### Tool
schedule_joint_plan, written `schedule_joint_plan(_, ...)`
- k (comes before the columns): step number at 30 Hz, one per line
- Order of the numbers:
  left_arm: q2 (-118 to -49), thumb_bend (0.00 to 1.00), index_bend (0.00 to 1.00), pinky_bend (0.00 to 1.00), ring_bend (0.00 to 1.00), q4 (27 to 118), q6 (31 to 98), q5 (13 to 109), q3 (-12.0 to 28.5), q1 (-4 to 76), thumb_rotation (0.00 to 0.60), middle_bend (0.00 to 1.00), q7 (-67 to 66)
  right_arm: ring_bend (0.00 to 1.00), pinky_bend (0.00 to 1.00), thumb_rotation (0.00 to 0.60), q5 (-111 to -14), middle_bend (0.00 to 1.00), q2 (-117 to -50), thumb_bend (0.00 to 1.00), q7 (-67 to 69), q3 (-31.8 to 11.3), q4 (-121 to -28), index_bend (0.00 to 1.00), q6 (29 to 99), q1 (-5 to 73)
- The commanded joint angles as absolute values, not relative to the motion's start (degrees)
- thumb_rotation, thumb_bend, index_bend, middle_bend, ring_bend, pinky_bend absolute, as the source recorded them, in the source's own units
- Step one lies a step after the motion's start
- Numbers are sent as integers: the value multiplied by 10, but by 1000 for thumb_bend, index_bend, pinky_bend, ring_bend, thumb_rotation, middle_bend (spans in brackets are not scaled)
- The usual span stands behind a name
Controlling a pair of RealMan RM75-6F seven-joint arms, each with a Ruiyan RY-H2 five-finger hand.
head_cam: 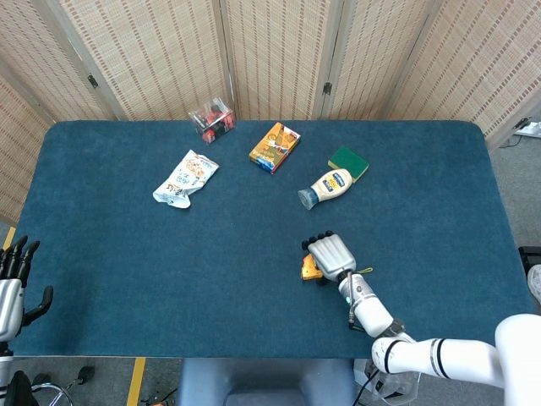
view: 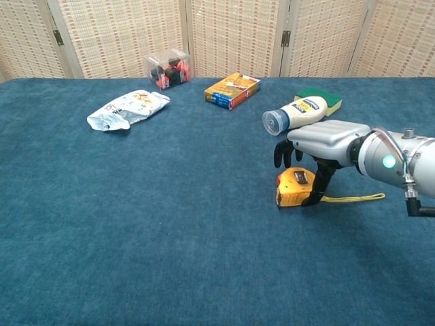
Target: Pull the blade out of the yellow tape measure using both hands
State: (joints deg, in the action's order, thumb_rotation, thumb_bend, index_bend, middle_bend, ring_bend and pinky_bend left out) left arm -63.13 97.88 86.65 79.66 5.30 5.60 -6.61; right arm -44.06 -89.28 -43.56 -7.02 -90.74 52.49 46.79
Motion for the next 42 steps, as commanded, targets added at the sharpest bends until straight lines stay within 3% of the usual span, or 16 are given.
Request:
schedule_joint_plan(1,-632,479,0,0,0,978,866,796,54,56,600,0,-66,267,222,600,-433,325,-894,149,-439,-65,-903,285,526,473)
schedule_joint_plan(17,-627,479,0,0,0,992,835,796,81,91,600,0,-59,380,247,600,-412,512,-892,150,-418,-83,-908,584,530,501)
schedule_joint_plan(26,-604,471,0,0,0,1059,750,755,116,153,600,0,-55,402,253,600,-357,535,-855,150,-401,-152,-978,625,533,548)
schedule_joint_plan(33,-645,385,0,0,0,1079,703,709,142,206,600,0,-68,403,253,600,-308,535,-867,150,-388,-188,-991,625,538,591)
schedule_joint_plan(42,-697,357,0,0,0,1132,676,602,170,257,600,0,-111,402,253,600,-271,534,-902,151,-374,-219,-986,625,562,642)
